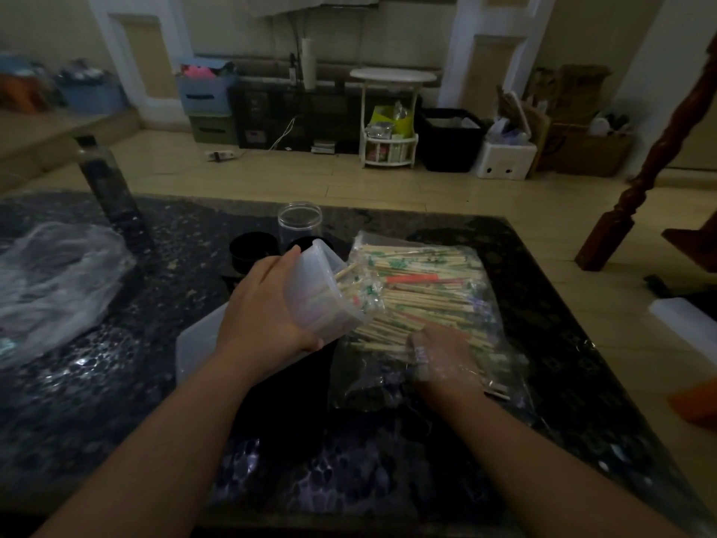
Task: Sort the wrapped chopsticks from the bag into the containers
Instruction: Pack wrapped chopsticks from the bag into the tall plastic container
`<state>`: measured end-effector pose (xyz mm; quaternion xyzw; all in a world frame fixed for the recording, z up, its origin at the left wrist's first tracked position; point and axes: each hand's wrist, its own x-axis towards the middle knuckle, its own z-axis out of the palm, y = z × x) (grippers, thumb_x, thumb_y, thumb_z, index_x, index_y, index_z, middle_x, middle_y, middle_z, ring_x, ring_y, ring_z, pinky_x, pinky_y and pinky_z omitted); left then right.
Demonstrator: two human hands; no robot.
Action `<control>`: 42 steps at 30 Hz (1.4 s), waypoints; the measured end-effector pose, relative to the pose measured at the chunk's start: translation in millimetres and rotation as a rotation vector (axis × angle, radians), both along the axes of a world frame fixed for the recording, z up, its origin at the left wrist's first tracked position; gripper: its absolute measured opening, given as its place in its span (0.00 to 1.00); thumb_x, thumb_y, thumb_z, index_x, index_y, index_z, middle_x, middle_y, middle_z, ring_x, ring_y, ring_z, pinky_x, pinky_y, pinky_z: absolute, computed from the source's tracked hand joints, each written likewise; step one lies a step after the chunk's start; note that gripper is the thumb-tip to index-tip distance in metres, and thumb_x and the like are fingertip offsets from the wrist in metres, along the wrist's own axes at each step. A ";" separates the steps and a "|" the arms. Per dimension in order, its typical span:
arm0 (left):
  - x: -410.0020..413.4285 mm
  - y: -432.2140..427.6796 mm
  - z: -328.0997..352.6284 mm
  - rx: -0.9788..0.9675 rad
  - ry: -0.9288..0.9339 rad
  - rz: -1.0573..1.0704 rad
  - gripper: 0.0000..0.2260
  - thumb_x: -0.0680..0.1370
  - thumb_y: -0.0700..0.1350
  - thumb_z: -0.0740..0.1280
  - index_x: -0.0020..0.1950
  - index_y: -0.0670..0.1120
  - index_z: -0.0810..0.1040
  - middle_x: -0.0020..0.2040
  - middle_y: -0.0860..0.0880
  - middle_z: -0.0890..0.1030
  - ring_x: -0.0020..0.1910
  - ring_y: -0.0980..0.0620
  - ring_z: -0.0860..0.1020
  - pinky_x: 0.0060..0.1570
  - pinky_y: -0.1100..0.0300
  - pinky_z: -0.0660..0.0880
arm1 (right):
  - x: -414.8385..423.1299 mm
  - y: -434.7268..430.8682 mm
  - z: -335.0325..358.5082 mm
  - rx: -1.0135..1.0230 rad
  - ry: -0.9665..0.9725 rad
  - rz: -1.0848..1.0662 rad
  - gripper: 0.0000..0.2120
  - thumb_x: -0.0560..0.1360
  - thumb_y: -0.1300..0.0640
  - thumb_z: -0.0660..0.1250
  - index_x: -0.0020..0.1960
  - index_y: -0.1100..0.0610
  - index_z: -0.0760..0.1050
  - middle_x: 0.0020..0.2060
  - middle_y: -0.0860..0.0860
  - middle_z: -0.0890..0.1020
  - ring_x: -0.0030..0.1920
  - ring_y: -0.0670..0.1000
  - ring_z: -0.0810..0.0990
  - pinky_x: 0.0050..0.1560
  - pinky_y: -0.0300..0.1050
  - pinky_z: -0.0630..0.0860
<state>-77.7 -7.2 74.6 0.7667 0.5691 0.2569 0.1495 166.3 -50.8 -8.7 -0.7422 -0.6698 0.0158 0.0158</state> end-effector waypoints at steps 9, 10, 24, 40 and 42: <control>0.5 -0.5 0.8 -0.001 0.013 -0.005 0.58 0.56 0.49 0.83 0.79 0.53 0.54 0.73 0.52 0.62 0.70 0.49 0.63 0.65 0.54 0.63 | -7.8 -24.1 9.2 0.079 0.133 -0.020 0.16 0.83 0.47 0.50 0.65 0.48 0.72 0.58 0.51 0.79 0.58 0.56 0.78 0.50 0.44 0.67; 0.6 -1.3 1.4 0.000 0.017 -0.008 0.58 0.56 0.49 0.83 0.79 0.53 0.54 0.73 0.52 0.62 0.70 0.50 0.63 0.65 0.54 0.63 | -8.9 -28.4 12.5 0.021 0.110 -0.021 0.19 0.84 0.46 0.48 0.68 0.49 0.70 0.61 0.51 0.79 0.60 0.55 0.77 0.53 0.44 0.69; -1.4 -16.3 5.6 -0.002 0.137 -0.088 0.59 0.57 0.52 0.83 0.80 0.50 0.50 0.75 0.49 0.59 0.73 0.48 0.59 0.68 0.54 0.60 | -14.5 -71.3 102.4 0.167 -0.070 0.015 0.13 0.73 0.41 0.60 0.40 0.51 0.69 0.41 0.50 0.81 0.45 0.55 0.81 0.37 0.44 0.67; 0.9 -16.7 -2.9 0.059 0.145 -0.110 0.58 0.58 0.53 0.83 0.80 0.50 0.53 0.74 0.49 0.62 0.71 0.48 0.62 0.67 0.52 0.62 | -8.8 -48.9 88.9 0.958 0.630 0.113 0.14 0.80 0.47 0.63 0.47 0.55 0.83 0.44 0.48 0.74 0.42 0.41 0.75 0.41 0.34 0.74; 1.4 -16.3 -2.9 0.064 0.142 -0.121 0.57 0.58 0.53 0.83 0.79 0.49 0.54 0.73 0.49 0.62 0.71 0.48 0.62 0.66 0.53 0.62 | -15.2 -48.1 97.1 0.987 0.879 -0.008 0.12 0.80 0.47 0.62 0.42 0.50 0.80 0.43 0.49 0.77 0.43 0.39 0.77 0.42 0.29 0.72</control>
